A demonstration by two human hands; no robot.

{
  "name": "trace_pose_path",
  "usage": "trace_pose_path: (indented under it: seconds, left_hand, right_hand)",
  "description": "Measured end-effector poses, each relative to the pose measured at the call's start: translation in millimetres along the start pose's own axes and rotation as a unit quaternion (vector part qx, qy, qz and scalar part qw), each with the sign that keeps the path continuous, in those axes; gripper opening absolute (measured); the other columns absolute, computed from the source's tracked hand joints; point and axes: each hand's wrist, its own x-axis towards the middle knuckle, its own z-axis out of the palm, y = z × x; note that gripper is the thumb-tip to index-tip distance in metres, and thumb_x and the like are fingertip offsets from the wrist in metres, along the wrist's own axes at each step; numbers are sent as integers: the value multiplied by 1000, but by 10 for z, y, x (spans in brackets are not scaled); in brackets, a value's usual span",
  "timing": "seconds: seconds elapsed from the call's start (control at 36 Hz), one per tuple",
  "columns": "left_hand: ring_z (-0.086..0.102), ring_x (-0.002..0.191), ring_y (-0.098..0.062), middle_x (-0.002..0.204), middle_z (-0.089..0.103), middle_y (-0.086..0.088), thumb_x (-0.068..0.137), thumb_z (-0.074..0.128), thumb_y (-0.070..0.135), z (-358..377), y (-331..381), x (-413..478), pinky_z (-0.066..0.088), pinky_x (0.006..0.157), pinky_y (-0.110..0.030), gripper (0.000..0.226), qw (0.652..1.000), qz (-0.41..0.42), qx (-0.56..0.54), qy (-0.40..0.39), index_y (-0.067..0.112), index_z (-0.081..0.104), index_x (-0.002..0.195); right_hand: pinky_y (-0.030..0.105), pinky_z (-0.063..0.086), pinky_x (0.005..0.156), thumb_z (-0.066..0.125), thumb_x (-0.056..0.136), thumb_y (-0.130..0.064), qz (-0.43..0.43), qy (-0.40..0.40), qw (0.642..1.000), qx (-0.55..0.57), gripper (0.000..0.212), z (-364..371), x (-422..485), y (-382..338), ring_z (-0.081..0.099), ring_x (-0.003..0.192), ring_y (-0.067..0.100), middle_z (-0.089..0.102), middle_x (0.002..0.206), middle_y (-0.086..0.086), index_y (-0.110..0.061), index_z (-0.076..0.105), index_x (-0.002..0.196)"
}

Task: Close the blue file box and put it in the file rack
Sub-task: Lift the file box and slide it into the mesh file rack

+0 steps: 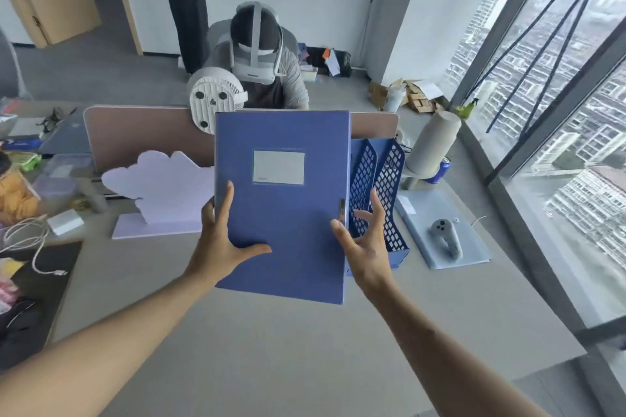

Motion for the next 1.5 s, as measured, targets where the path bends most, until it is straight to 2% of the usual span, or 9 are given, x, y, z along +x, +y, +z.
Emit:
trace_pose_path:
  seconds: [0.11, 0.25, 0.33, 0.53, 0.69, 0.94, 1.08, 1.31, 1.5]
  left_hand:
    - [22, 129, 6, 150, 20, -5, 53, 94, 37, 177, 228, 125, 31, 106, -29, 137, 998, 46, -20, -43, 52, -2, 150]
    - [23, 126, 3, 149, 22, -6, 51, 89, 49, 509, 465, 202, 32, 103, -26, 137, 991, 92, -15, -91, 51, -7, 149]
    - [25, 135, -12, 149, 23, -10, 50, 84, 58, 732, 566, 239, 33, 105, -31, 138, 987, 105, -19, -119, 41, -6, 153]
    - [16, 149, -15, 161, 11, 11, 59, 78, 63, 1170, 767, 446, 36, 112, -54, 125, 973, 133, -58, -179, 41, -1, 154]
    - [20, 138, 12, 158, 20, 16, 64, 76, 57, 1309, 1039, 581, 26, 114, -30, 109, 971, 95, -137, -171, 49, 11, 150]
    - [49, 134, -20, 133, 35, 35, 71, 78, 34, 1174, 1092, 839, 47, 98, -20, 98, 956, 18, -207, -206, 34, 23, 152]
    - [51, 133, -21, 139, 36, 33, 54, 85, 58, 1043, 1029, 1033, 45, 107, -47, 117, 948, -7, -223, -228, 44, 21, 151]
    - [45, 137, -20, 158, 29, 7, 62, 82, 35, 956, 1021, 1245, 44, 109, -47, 112, 954, 11, -200, -224, 35, 19, 154]
    - [44, 132, -5, 142, 30, 32, 73, 80, 11, 958, 928, 1378, 50, 96, -19, 109, 958, 22, -179, -224, 33, 12, 155]
  right_hand:
    - [53, 56, 85, 67, 63, -76, 8, -21, 998, -58, 87, -565, 126, -189, 66, 95, 28, 65, 106, -6, -59, 26, 139]
    - [44, 59, 65, 75, 82, -27, -1, -48, 996, -72, 47, -1070, 92, -374, 68, 69, 9, 63, 113, 11, -25, 52, 123]
    - [28, 53, 55, 78, 77, -27, 16, -45, 994, -103, 44, -1277, 68, -361, 67, 68, 12, 61, 116, 4, -31, 49, 110]
    - [46, 54, 82, 73, 54, -58, 33, 81, 977, -196, 62, -1348, -34, -271, 60, 104, 22, 60, 109, -14, -37, 40, 101]
    - [43, 52, 78, 77, 65, -52, 16, 122, 973, -195, 59, -1094, -63, -273, 62, 94, 26, 58, 107, -13, -34, 36, 102]
    - [40, 47, 65, 75, 73, -50, -21, 126, 971, -201, 55, -699, 83, -221, 55, 81, 23, 54, 98, -12, -30, 33, 102]
    - [41, 46, 63, 72, 75, -48, -32, 128, 974, -183, 51, -521, 199, -165, 57, 75, 29, 58, 86, -6, -32, 31, 98]
    - [38, 46, 67, 74, 75, -47, -31, 143, 979, -145, 55, -301, 374, -58, 53, 69, 18, 54, 90, -16, -31, 36, 110]
    - [31, 41, 68, 75, 78, -39, -13, 152, 984, -90, 54, -99, 483, 62, 56, 73, 0, 53, 93, -27, -33, 38, 117]
